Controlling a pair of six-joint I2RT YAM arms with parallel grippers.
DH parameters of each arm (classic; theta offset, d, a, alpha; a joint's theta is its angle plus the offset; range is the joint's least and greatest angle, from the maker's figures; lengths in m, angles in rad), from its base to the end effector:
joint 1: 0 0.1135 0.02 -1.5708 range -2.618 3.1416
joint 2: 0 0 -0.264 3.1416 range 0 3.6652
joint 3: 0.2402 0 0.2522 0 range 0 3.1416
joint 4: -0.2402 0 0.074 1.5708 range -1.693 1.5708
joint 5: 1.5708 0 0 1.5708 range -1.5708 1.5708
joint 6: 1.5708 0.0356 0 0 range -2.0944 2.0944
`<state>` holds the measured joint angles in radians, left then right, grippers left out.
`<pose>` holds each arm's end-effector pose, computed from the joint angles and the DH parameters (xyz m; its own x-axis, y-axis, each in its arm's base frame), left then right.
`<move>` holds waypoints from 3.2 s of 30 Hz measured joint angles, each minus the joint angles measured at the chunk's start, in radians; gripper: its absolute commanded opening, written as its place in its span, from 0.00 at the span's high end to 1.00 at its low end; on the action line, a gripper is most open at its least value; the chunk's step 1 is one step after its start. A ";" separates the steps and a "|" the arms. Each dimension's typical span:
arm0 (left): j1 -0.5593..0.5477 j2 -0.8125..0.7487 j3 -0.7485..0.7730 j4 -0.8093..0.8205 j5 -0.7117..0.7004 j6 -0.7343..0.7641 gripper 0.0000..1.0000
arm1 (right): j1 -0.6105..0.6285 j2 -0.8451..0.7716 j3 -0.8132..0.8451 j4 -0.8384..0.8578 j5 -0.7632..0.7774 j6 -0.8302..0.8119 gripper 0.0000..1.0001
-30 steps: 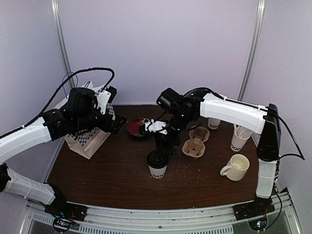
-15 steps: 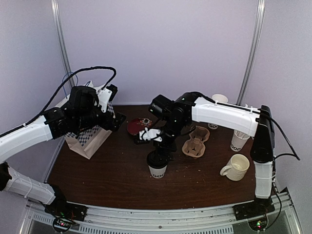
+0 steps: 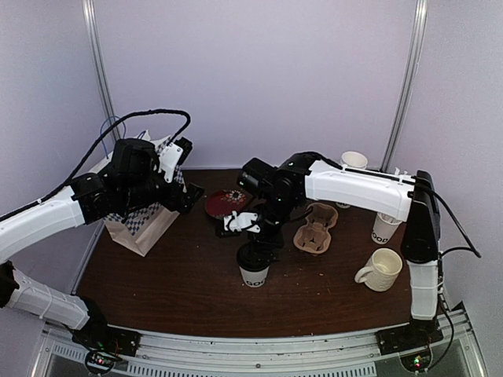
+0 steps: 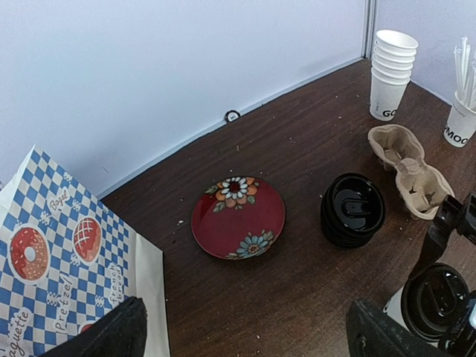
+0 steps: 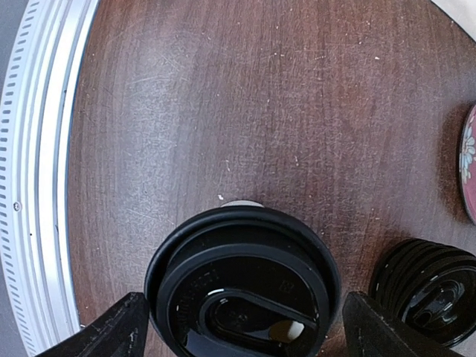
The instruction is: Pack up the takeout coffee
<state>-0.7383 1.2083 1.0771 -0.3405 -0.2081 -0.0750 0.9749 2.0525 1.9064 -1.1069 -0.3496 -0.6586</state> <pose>0.2076 -0.1790 0.3383 -0.3743 0.2415 -0.8953 0.4958 0.8680 0.0269 0.2295 0.3602 0.2691 0.0910 -0.8903 -0.4462 -0.9888 -0.1342 0.0661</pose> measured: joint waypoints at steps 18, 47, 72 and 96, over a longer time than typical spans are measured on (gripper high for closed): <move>0.000 0.004 0.000 -0.001 0.012 0.008 0.03 | 0.002 0.015 -0.002 -0.006 -0.001 0.011 0.20; 0.000 0.031 0.000 -0.001 0.010 0.032 0.03 | -0.470 -0.464 -0.328 -0.080 0.072 0.089 0.26; 0.000 0.061 0.011 -0.031 0.010 0.032 0.03 | -0.651 -0.448 -0.552 0.092 0.191 0.135 0.18; 0.000 0.068 0.029 -0.035 0.030 0.032 0.03 | -0.659 -0.436 -0.186 -0.039 0.032 0.218 0.07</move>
<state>-0.7383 1.2758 1.1061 -0.3759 -0.1780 -0.0433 0.3161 1.6169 1.7206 -1.1461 -0.3172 -0.4408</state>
